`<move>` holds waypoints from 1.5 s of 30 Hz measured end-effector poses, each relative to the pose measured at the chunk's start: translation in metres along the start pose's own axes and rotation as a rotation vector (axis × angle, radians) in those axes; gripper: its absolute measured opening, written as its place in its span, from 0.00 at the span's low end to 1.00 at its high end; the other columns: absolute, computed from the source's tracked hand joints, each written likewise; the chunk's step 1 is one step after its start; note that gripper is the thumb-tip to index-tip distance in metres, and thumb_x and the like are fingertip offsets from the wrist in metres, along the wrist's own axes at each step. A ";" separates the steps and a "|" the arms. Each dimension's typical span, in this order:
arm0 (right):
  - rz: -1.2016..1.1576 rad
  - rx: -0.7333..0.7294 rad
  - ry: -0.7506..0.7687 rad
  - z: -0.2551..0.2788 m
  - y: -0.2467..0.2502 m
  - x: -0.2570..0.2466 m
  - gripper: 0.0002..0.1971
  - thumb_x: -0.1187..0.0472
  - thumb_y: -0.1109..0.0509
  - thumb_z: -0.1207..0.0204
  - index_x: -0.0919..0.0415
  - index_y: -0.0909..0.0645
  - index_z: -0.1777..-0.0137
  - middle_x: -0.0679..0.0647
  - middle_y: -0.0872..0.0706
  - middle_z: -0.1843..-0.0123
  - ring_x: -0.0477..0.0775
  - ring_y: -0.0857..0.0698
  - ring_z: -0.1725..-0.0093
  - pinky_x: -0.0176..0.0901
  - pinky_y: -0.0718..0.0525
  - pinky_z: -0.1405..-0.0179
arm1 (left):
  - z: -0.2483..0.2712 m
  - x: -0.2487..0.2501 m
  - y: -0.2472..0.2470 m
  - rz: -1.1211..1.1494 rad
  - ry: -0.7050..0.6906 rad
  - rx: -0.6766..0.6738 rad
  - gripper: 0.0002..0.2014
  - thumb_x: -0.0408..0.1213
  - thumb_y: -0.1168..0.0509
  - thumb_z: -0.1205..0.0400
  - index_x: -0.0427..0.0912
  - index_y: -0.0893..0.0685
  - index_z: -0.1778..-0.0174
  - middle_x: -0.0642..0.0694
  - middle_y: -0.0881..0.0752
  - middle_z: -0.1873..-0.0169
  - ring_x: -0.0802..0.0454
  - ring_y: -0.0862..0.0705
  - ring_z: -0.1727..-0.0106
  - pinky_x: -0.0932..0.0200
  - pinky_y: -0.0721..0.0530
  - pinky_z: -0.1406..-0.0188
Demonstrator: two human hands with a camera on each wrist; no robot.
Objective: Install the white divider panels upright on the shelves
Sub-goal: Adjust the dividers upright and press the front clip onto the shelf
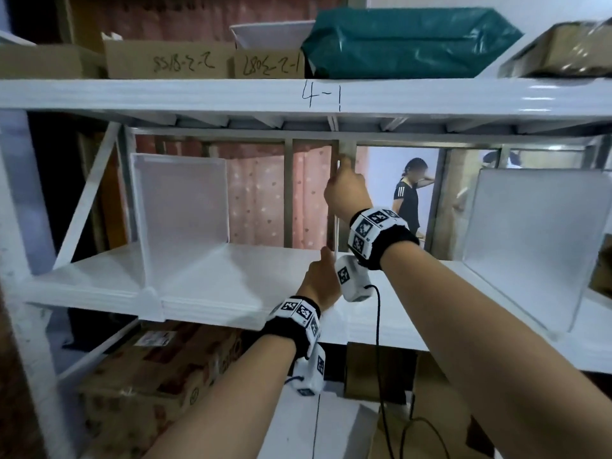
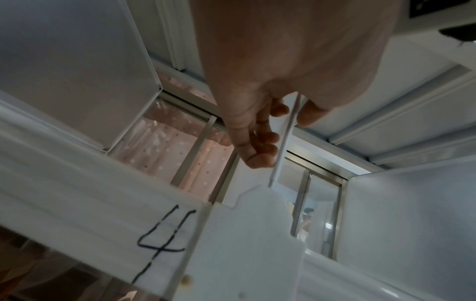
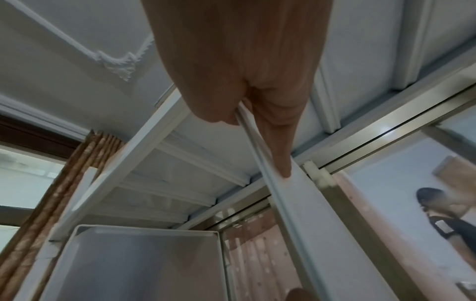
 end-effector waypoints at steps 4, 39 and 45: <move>-0.014 -0.010 -0.040 0.008 -0.002 0.000 0.27 0.64 0.44 0.17 0.54 0.42 0.19 0.62 0.16 0.55 0.58 0.19 0.63 0.44 0.24 0.60 | 0.002 -0.007 -0.005 -0.073 -0.062 -0.035 0.31 0.31 0.34 0.19 0.38 0.42 0.22 0.32 0.17 0.42 0.35 0.15 0.43 0.43 0.14 0.47; 0.021 -0.170 -0.027 0.019 -0.011 0.015 0.40 0.65 0.45 0.18 0.45 0.66 0.16 0.65 0.16 0.58 0.65 0.15 0.63 0.52 0.13 0.60 | -0.008 -0.004 -0.012 -0.165 -0.047 0.085 0.17 0.38 0.49 0.12 0.34 0.32 0.30 0.28 0.16 0.47 0.30 0.17 0.46 0.44 0.18 0.47; -0.004 -0.165 -0.044 0.018 -0.014 0.012 0.41 0.72 0.45 0.20 0.46 0.63 0.15 0.56 0.24 0.64 0.55 0.21 0.69 0.44 0.22 0.69 | 0.000 -0.004 -0.009 -0.192 -0.025 0.063 0.21 0.29 0.49 0.14 0.36 0.37 0.23 0.30 0.19 0.41 0.33 0.18 0.40 0.47 0.21 0.43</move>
Point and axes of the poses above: each hand's wrist, its own z-axis away from the middle knuckle, its own y-axis out of the back of the hand, x = y × z, the point moved 9 cm from there along -z, towards the middle knuckle
